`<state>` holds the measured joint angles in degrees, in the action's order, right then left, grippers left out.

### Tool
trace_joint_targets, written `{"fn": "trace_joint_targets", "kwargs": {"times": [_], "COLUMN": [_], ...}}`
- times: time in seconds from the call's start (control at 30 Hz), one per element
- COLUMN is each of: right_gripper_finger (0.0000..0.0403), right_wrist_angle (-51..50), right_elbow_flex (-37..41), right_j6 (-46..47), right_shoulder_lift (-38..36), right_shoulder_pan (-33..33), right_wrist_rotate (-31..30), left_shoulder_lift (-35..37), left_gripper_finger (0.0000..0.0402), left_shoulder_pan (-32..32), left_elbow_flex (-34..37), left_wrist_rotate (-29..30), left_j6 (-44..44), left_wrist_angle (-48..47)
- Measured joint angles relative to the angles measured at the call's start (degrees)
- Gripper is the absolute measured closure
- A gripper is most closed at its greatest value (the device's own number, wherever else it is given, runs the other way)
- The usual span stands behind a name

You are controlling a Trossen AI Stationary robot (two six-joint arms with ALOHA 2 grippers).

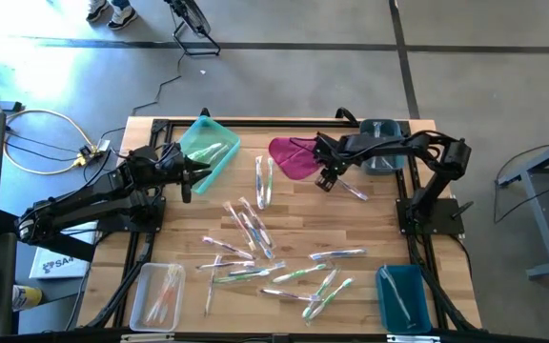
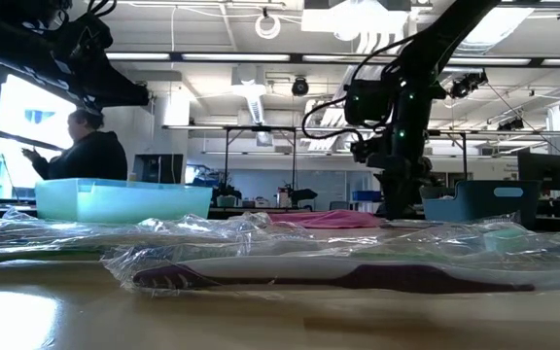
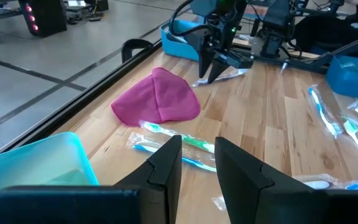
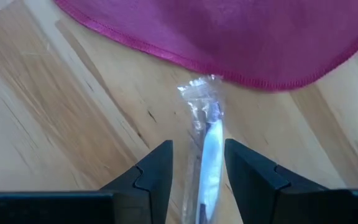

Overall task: Pick & Place Toothbrushes
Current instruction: Put the purple toothbrush to the dark blue bin bin

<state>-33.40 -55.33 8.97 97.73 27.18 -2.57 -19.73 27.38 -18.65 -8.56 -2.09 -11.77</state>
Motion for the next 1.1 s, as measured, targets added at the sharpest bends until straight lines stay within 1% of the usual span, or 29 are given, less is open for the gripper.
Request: {"fn": "trace_joint_targets", "kwargs": {"times": [0.4, 0.63, 0.73, 0.97, 1.1], "right_gripper_finger": [0.0265, 0.0271, 0.029, 0.0354, 0.0381], "right_wrist_angle": [1.52, 1.52, 1.52, 1.39, 1.45], "right_elbow_flex": [-0.35, -0.26, -0.23, -0.17, -0.15], "right_j6": [-0.19, -0.19, -0.22, -0.08, 0.85], "right_shoulder_lift": [4.39, 4.64, 4.68, 4.76, 4.76], "right_shoulder_pan": [-0.18, -0.17, -0.2, -0.24, -0.24], "right_wrist_rotate": [-1.54, -1.7, -1.61, -1.46, -1.53], "left_shoulder_lift": [-0.02, -0.02, -0.02, -0.02, -0.02], "left_gripper_finger": [0.0309, 0.0309, 0.0309, 0.0309, 0.0309], "left_shoulder_pan": [0.0, -0.01, -0.02, -0.01, -0.02], "left_elbow_flex": [0.0, 0.0, 0.0, 0.0, 0.0], "left_wrist_rotate": [0.0, 0.0, 0.0, 0.01, 0.0], "left_j6": [-0.08, -0.04, 0.04, 0.09, 0.29], "left_wrist_angle": [-0.33, -0.39, -0.39, -0.39, -0.41]}}
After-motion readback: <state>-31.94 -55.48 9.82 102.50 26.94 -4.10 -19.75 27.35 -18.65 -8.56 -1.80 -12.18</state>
